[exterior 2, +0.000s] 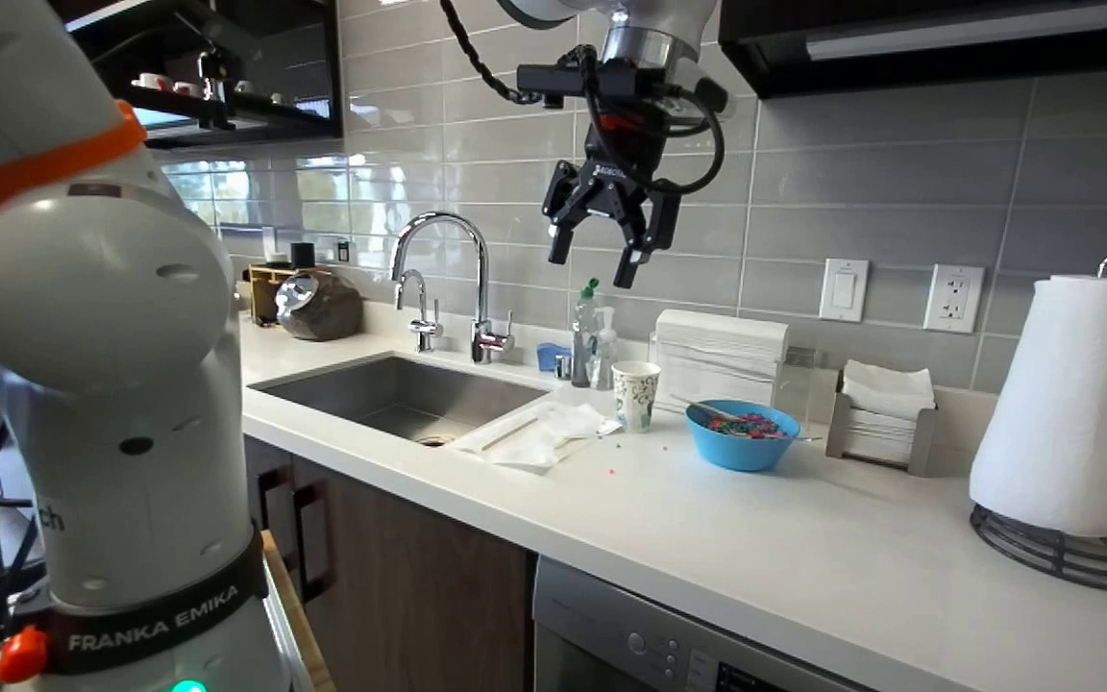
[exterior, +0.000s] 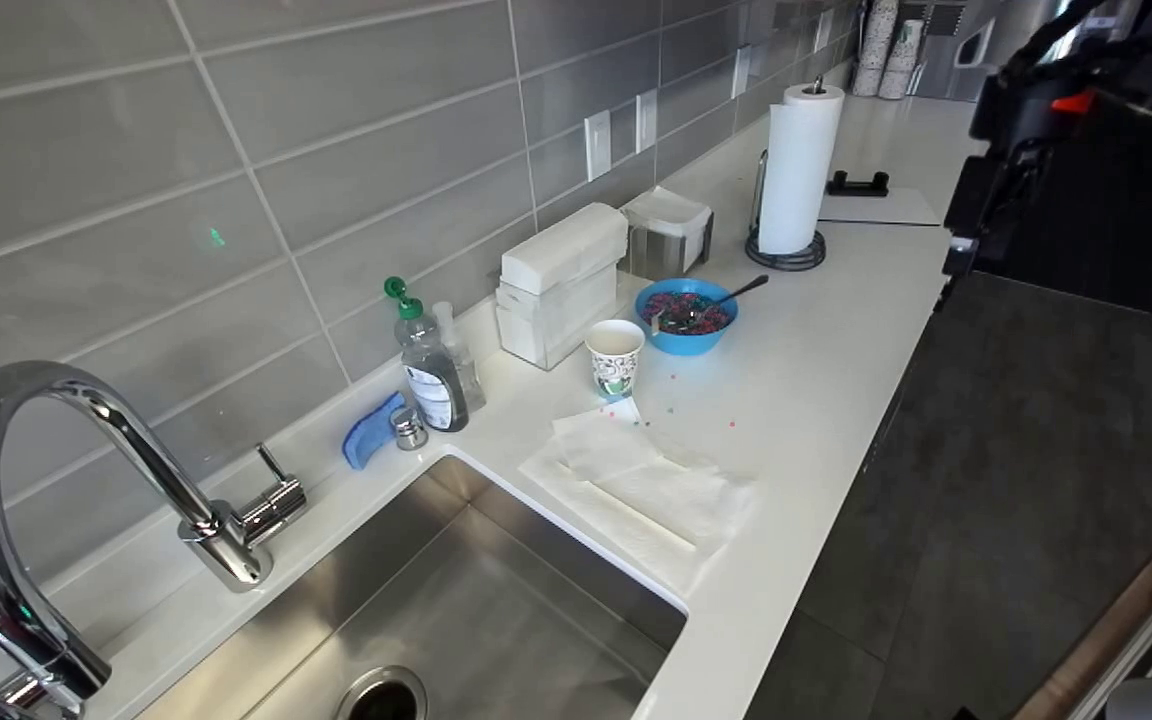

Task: Put the items on the table in the cup

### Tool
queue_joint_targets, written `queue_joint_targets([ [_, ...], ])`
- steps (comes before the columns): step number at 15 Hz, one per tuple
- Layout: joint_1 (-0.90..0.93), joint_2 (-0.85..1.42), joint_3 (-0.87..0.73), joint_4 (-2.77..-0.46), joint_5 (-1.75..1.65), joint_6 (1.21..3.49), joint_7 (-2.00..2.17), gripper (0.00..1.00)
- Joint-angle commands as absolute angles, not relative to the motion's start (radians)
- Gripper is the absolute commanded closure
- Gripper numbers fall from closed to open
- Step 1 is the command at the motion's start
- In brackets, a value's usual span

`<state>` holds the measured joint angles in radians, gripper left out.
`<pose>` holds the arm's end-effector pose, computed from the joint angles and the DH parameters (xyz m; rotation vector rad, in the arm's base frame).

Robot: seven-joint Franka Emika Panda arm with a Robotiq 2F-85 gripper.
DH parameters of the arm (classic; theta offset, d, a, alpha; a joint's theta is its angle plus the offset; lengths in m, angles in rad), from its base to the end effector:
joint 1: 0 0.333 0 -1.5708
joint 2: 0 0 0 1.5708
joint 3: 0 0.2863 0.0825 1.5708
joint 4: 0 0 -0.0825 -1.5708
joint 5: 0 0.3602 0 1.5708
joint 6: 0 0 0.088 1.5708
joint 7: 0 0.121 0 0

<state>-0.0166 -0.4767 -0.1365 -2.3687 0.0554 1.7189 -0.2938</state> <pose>0.3723 -0.0534 0.4543 -2.9738 -0.2209 0.2218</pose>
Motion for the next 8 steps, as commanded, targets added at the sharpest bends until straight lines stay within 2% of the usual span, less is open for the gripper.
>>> queue_joint_targets([
  [1,0.028,-0.435,-0.059,-2.423,0.062,1.815,-0.251,0.00],
  [8,0.051,-0.318,0.089,-2.494,-0.020,2.096,-0.010,0.00],
])
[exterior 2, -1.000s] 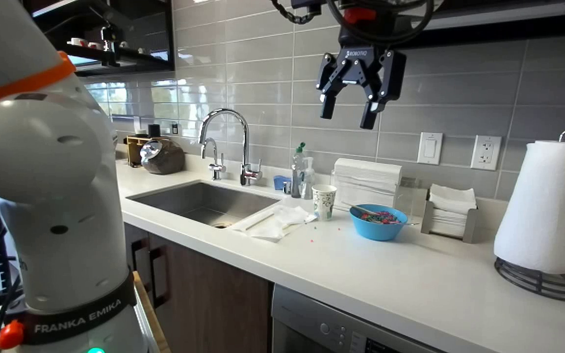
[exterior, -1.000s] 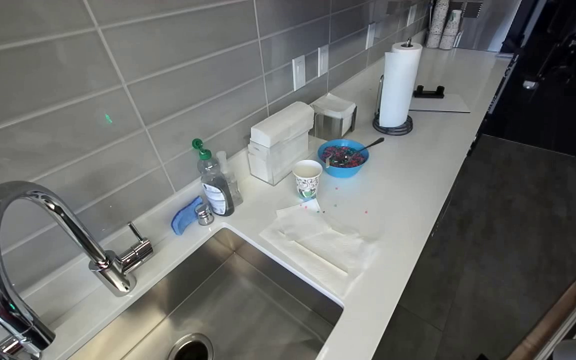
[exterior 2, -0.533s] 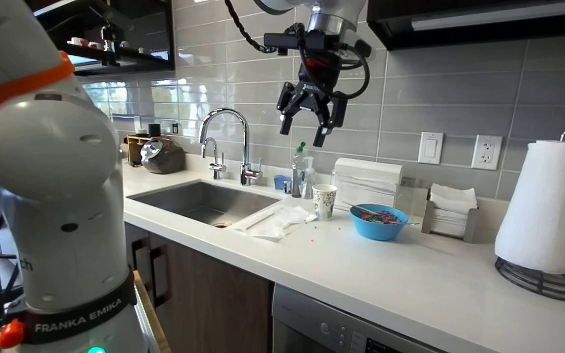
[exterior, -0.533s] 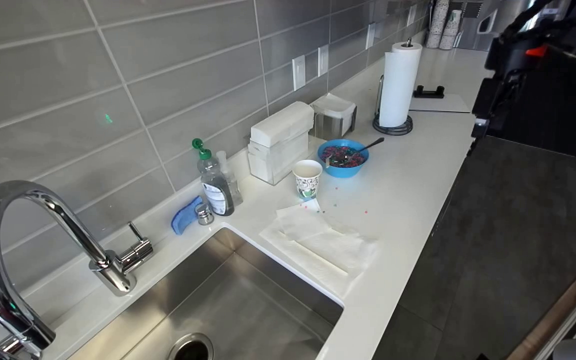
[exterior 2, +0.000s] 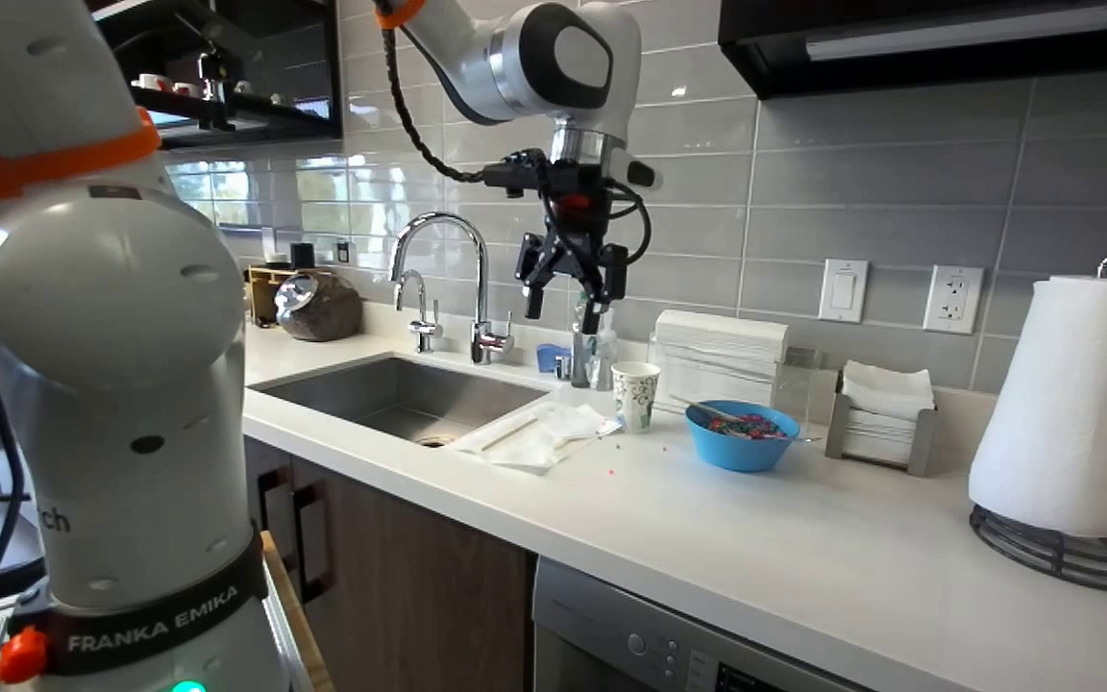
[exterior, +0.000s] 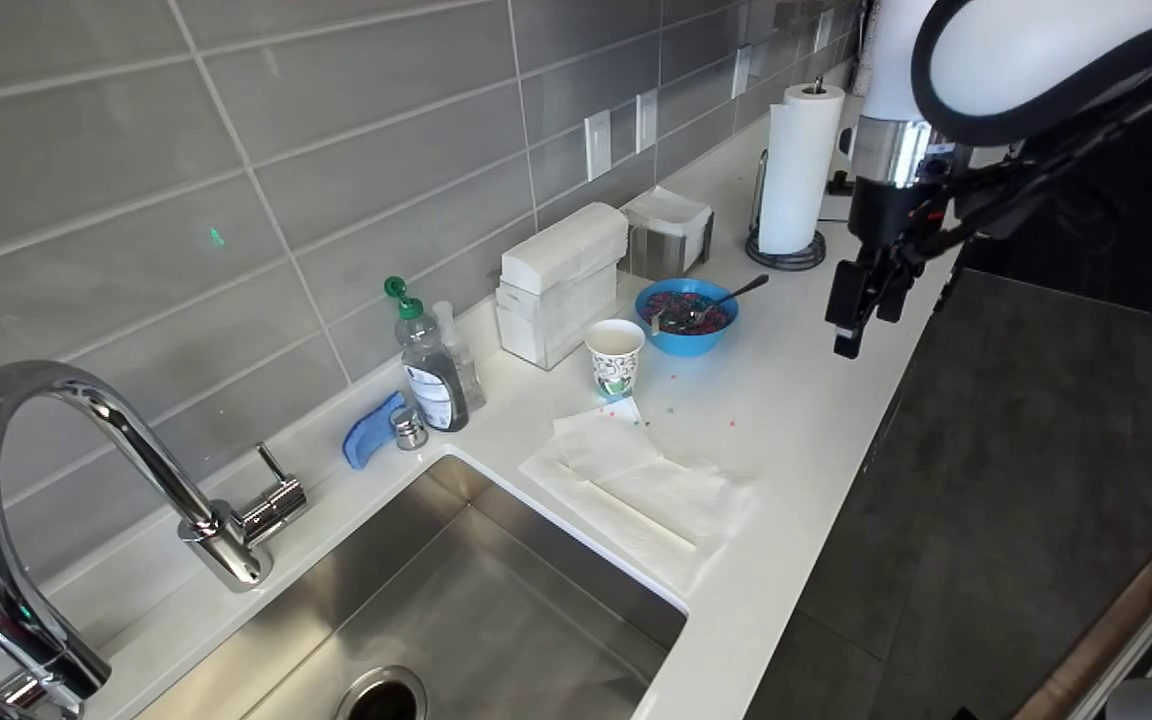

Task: Put the items on the table in the cup

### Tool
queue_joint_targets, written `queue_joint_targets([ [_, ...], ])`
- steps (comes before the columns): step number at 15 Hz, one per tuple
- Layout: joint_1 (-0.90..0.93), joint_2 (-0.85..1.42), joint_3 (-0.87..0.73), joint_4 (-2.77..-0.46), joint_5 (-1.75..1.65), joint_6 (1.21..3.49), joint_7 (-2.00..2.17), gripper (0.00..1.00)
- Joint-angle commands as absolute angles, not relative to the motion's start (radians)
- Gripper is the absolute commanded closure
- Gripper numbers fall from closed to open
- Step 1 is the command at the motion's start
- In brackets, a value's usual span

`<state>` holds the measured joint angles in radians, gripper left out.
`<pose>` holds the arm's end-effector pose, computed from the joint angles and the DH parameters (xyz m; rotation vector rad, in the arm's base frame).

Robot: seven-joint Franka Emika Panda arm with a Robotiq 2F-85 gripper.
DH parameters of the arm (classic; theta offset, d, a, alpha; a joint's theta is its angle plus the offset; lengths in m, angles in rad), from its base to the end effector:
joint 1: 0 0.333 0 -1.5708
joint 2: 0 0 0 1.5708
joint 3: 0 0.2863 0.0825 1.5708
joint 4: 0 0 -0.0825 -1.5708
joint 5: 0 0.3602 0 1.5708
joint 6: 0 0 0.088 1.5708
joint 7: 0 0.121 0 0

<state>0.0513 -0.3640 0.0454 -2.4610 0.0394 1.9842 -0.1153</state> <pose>0.3998 0.0415 0.3901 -3.1023 -0.2960 0.1759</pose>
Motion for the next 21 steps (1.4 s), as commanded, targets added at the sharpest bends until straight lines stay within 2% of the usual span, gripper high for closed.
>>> queue_joint_targets([
  [1,0.051,-0.296,0.107,-2.502,-0.043,2.134,0.037,0.00],
  [6,0.044,-0.186,0.152,-2.539,-0.145,2.345,0.229,0.00],
  [7,0.060,-0.230,0.134,-2.520,-0.107,2.270,0.163,0.00],
  [13,0.061,-0.219,0.132,-2.515,-0.111,2.286,0.171,0.00],
  [21,0.077,-0.016,0.126,-2.542,-0.046,2.618,0.151,0.00],
])
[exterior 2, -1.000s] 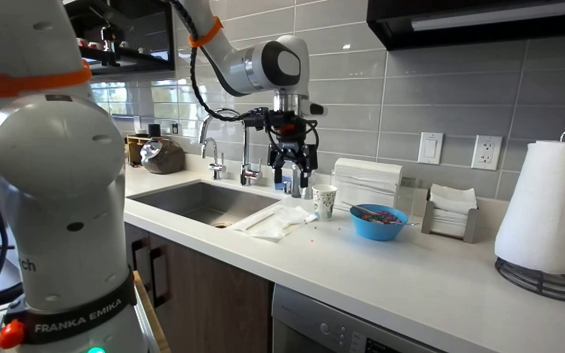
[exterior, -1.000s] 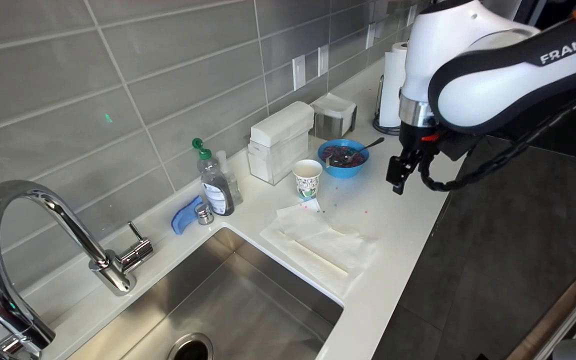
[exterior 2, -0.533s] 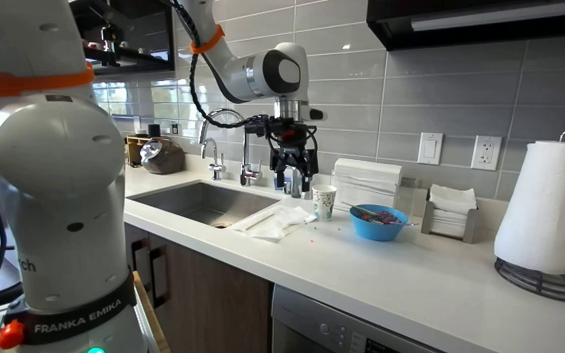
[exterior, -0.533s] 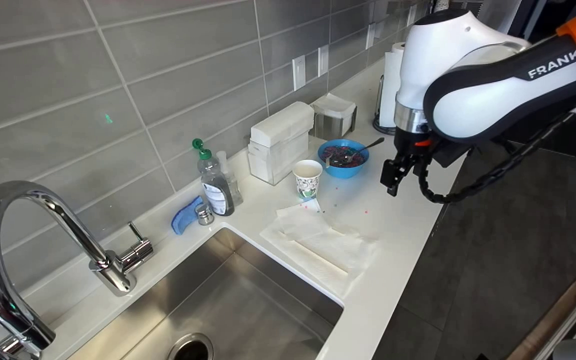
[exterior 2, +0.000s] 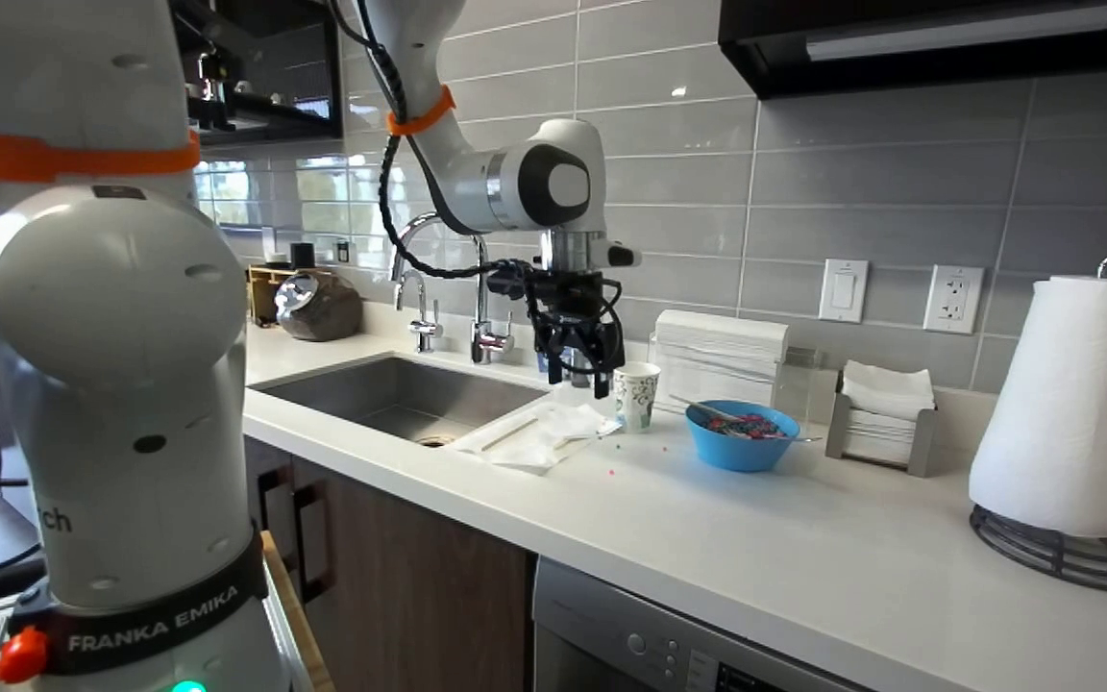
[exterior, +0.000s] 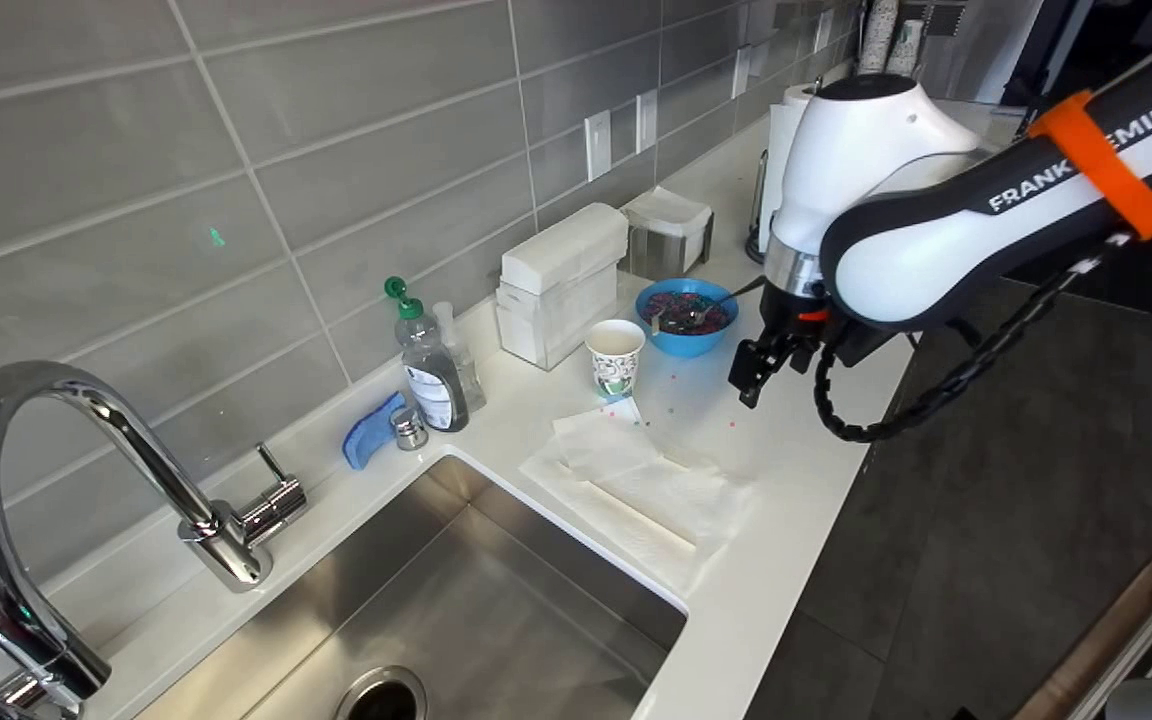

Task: Put the items on the table in the cup

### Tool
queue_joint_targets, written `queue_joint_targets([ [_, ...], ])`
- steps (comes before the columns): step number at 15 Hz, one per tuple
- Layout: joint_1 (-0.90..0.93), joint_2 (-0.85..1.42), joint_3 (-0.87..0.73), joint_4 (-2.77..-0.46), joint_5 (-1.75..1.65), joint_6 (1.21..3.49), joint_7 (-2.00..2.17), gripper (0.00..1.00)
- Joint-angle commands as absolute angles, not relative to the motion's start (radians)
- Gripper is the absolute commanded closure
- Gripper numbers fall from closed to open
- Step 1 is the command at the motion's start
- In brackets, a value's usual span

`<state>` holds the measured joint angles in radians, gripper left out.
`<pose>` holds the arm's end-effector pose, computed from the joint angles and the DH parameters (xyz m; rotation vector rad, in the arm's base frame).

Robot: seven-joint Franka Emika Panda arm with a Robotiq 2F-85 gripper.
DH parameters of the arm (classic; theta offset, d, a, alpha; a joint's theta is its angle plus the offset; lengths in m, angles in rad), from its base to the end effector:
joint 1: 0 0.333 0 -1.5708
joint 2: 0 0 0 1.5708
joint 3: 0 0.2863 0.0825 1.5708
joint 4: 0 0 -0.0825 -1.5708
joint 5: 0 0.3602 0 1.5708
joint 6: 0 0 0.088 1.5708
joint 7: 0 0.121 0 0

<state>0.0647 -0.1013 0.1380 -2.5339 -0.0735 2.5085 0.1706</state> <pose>0.4382 0.0891 0.2921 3.0910 0.1385 0.1304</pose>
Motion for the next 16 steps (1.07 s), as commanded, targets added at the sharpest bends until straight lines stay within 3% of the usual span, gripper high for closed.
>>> queue_joint_targets([
  [1,0.074,0.016,0.125,-2.542,-0.059,2.657,0.158,0.00],
  [6,0.073,0.146,0.103,-2.533,-0.059,2.808,0.153,0.03],
  [7,0.072,0.164,0.096,-2.530,-0.062,2.828,0.152,0.16],
  [8,0.072,0.181,0.089,-2.526,-0.061,2.839,0.150,0.18],
  [12,0.079,0.231,0.054,-2.505,-0.082,2.870,0.148,0.56],
  [16,0.083,0.268,0.037,-2.469,-0.081,2.870,0.142,0.63],
])
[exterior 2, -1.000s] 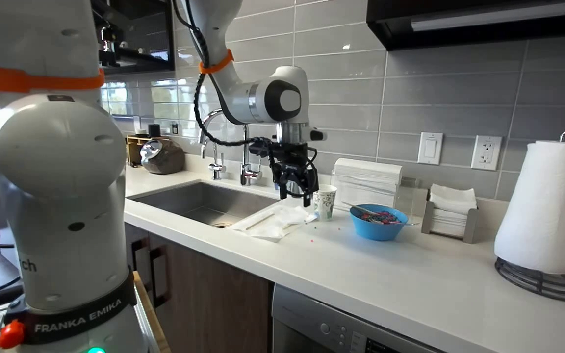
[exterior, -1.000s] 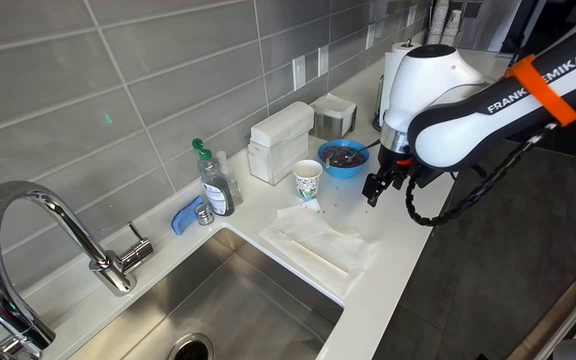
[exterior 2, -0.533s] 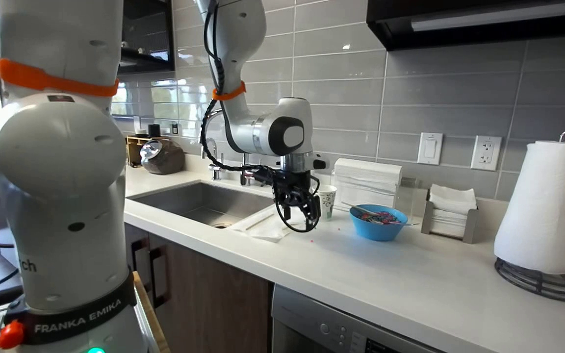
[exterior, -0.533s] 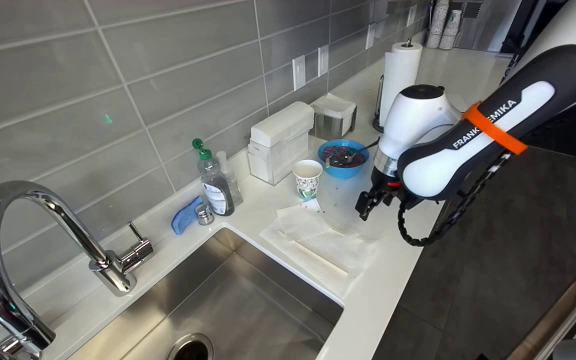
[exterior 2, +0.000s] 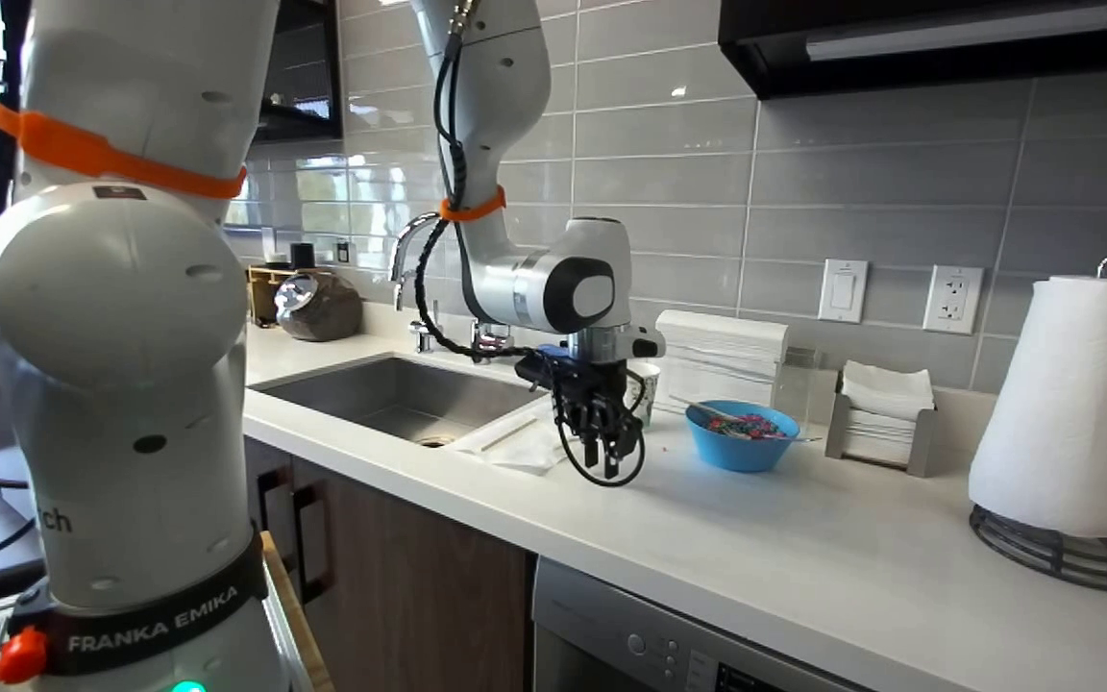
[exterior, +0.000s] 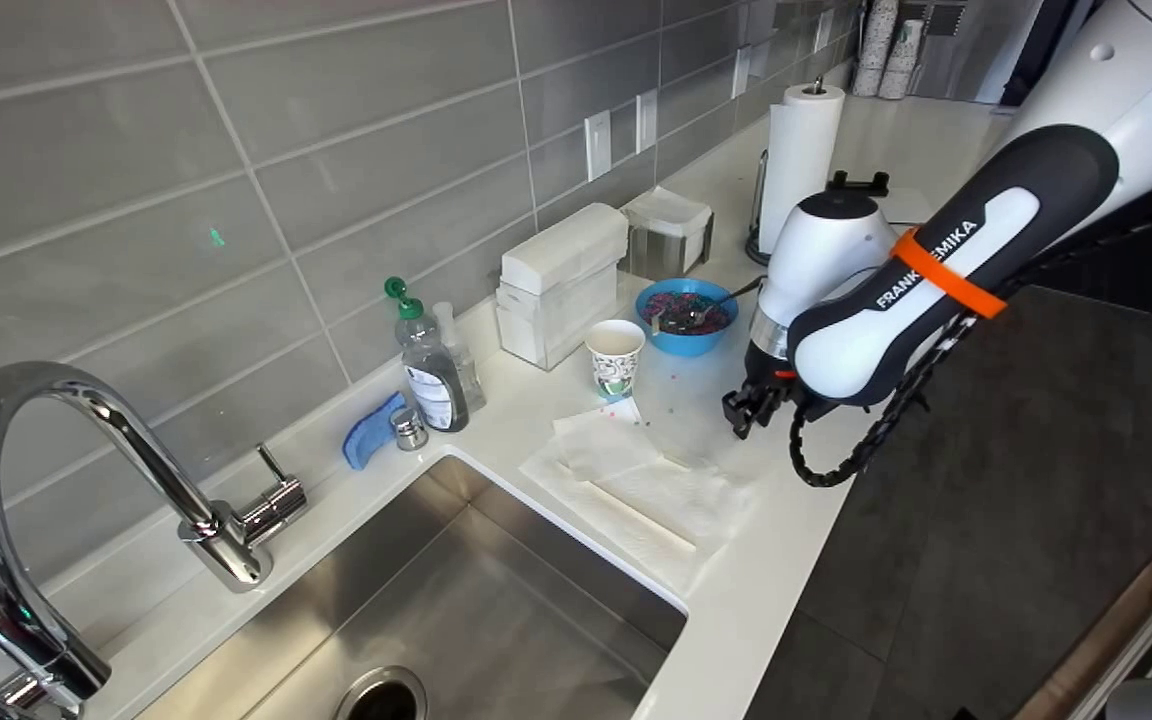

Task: Put the items on the table in the cup

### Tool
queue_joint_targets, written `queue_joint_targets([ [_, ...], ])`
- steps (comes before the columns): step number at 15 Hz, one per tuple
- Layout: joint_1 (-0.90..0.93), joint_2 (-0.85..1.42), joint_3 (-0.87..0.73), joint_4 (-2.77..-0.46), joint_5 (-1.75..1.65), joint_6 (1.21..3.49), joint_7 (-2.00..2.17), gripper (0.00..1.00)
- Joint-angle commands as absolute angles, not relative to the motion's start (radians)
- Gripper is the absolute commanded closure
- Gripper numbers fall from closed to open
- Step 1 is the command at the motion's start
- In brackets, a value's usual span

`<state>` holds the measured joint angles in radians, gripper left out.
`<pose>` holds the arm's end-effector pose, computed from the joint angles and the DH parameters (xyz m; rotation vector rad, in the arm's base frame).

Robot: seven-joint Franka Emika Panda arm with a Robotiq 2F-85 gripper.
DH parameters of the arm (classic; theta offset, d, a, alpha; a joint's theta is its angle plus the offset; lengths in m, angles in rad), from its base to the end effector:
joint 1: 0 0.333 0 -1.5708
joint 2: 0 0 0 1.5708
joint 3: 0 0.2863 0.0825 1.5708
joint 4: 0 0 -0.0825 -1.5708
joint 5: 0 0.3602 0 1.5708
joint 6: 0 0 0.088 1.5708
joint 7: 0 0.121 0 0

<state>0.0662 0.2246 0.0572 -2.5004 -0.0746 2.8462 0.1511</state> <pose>0.4632 0.0623 0.1884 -3.1317 -0.0629 -0.1922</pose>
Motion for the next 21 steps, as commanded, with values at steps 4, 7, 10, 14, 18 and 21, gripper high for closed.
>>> queue_joint_targets([
  [4,0.089,0.297,0.033,-2.430,-0.082,2.859,0.136,0.62],
  [7,0.094,0.313,0.033,-2.408,-0.080,2.849,0.130,0.69],
  [10,0.103,0.323,0.026,-2.395,-0.084,2.842,0.132,0.80],
  [14,0.111,0.326,0.024,-2.388,-0.083,2.828,0.131,0.90],
  [18,0.118,0.304,0.026,-2.381,-0.085,2.828,0.129,1.00],
  [21,0.138,0.272,0.023,-2.344,-0.108,2.835,0.133,0.98],
])
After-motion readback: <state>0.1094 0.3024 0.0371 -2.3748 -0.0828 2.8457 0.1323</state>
